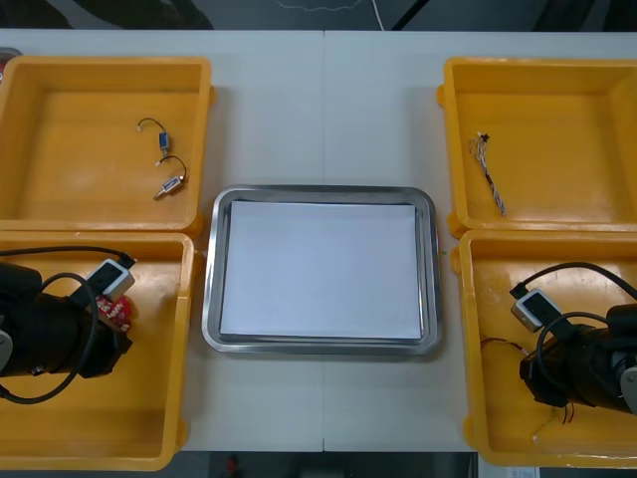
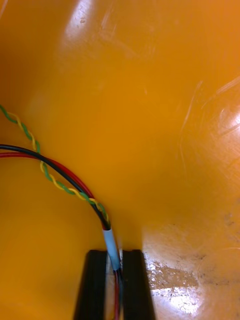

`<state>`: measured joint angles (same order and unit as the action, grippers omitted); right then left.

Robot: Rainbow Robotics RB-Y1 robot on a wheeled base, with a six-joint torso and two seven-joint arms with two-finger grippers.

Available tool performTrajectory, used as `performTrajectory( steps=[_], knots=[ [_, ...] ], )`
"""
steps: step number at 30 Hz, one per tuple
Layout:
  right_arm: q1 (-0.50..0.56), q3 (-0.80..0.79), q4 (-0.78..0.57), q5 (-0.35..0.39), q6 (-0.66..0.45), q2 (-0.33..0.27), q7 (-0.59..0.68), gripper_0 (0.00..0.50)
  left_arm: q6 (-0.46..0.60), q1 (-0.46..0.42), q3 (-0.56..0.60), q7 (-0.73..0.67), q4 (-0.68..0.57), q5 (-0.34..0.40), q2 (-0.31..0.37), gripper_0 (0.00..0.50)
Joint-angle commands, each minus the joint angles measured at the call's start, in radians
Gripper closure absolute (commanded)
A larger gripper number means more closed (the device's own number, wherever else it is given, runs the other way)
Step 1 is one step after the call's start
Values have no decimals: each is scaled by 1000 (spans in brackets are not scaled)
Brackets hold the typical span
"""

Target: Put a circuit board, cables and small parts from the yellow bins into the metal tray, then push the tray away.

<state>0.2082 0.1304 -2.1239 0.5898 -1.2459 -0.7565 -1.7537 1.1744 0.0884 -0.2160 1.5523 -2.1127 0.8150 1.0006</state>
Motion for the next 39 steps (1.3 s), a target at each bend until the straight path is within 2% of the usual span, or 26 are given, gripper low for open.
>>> performTrajectory(
  steps=[1,10,16,23,29,34,39],
  knots=[
    [26,14,-13,5,-10,-35,-46,500,-13,-26,-14,83,-4,-10,41,500],
    [26,-66,-140,22,-138,-35,-46,500,18,-30,18,83,-21,4,41,500],
    [13,-156,-275,33,-268,-35,-50,500,186,-30,121,71,-113,33,39,500],
    [-29,-232,-373,61,-389,-37,-44,500,301,-41,204,40,-185,78,24,500],
    [-96,-304,-393,156,-501,-49,-43,500,432,-108,213,-31,-263,82,10,500],
    [-153,-362,-395,249,-563,-93,-43,500,544,-217,190,-101,-309,133,-13,500],
    [-185,-417,-395,320,-579,-142,-46,500,568,-331,99,-164,-322,156,-23,500]
  ],
)
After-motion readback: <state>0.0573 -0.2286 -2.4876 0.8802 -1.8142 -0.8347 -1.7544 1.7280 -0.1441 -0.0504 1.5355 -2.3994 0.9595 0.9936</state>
